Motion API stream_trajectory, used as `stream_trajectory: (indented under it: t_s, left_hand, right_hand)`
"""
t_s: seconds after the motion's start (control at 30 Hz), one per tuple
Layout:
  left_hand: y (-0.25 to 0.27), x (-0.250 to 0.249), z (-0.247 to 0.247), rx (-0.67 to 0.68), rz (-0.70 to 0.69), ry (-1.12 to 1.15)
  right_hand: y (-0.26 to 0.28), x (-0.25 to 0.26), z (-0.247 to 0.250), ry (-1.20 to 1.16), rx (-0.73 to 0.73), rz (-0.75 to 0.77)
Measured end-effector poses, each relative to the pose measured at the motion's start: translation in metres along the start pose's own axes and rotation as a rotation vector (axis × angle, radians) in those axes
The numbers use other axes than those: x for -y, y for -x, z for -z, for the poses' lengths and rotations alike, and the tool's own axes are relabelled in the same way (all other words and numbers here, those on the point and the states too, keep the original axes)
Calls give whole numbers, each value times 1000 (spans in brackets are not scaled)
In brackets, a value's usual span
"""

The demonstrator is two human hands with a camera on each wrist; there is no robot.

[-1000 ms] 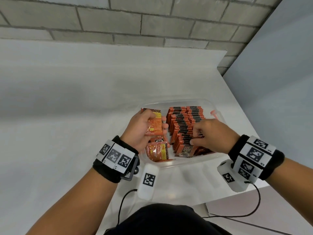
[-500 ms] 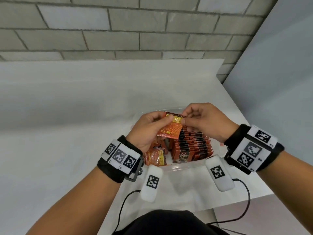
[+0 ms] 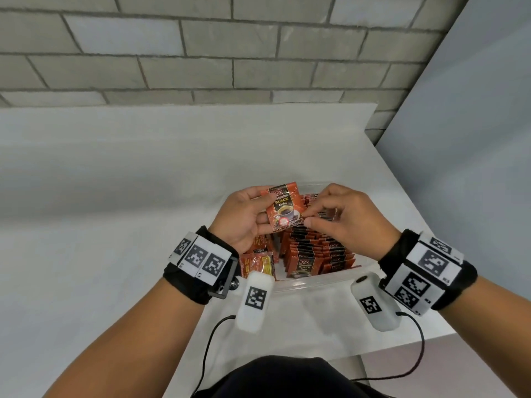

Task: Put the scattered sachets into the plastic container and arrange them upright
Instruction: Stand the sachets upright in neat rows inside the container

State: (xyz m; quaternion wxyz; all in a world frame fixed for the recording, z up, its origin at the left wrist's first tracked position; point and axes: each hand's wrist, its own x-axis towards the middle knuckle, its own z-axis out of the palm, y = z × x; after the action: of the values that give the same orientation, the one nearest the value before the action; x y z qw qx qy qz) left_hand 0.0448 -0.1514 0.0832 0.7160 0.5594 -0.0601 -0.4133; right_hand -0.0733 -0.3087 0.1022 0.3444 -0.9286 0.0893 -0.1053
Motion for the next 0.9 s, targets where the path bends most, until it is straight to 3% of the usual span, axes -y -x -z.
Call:
stream_trajectory:
  t_s: [0.17,0.3,0.53,0.9]
  left_hand:
    - [0,1,-12,79,-8,-106]
    - [2,4,-24,107,-2,-180]
    - [-2,11,-18,-26,134,-159]
    - [-3,27,-27,28,303,-123]
  right_hand:
    - [-6,0,7,39,-71,-55]
    - [-13,5,14,39,109,-147]
    - [7,0,9,67,324,-224]
    - [12,-10,-27,436,497,-189]
